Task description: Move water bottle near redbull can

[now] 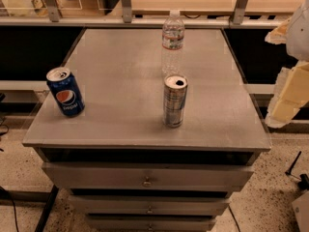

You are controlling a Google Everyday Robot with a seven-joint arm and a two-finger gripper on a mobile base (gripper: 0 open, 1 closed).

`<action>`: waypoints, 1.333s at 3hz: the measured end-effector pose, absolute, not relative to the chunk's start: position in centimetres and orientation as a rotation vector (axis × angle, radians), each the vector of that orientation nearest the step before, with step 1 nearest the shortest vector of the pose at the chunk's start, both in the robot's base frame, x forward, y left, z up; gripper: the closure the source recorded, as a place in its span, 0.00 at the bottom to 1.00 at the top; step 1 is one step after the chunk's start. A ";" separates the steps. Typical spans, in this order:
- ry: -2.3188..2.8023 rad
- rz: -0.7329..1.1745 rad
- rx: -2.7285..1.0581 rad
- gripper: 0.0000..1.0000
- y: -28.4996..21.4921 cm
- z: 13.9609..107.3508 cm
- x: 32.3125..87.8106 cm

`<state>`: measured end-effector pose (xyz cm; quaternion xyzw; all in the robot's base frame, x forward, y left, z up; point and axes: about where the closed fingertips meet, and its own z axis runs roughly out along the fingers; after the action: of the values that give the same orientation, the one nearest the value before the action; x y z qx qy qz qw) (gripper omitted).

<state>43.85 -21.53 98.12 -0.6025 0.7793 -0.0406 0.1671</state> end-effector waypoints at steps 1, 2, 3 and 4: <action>2.218 -0.116 -1.715 0.00 -21.5 98.1 43.8; 2.181 -0.133 -1.705 0.00 -21.5 99.2 44.9; 2.140 -0.122 -1.668 0.00 -22.1 100.7 47.8; 2.124 -0.117 -1.600 0.00 -23.0 102.3 52.9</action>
Offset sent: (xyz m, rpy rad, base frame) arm 0.0274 0.0000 0.0211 0.0232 -0.0702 0.0264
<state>52.86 -22.99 102.27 -0.5839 0.7750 -0.0426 0.2378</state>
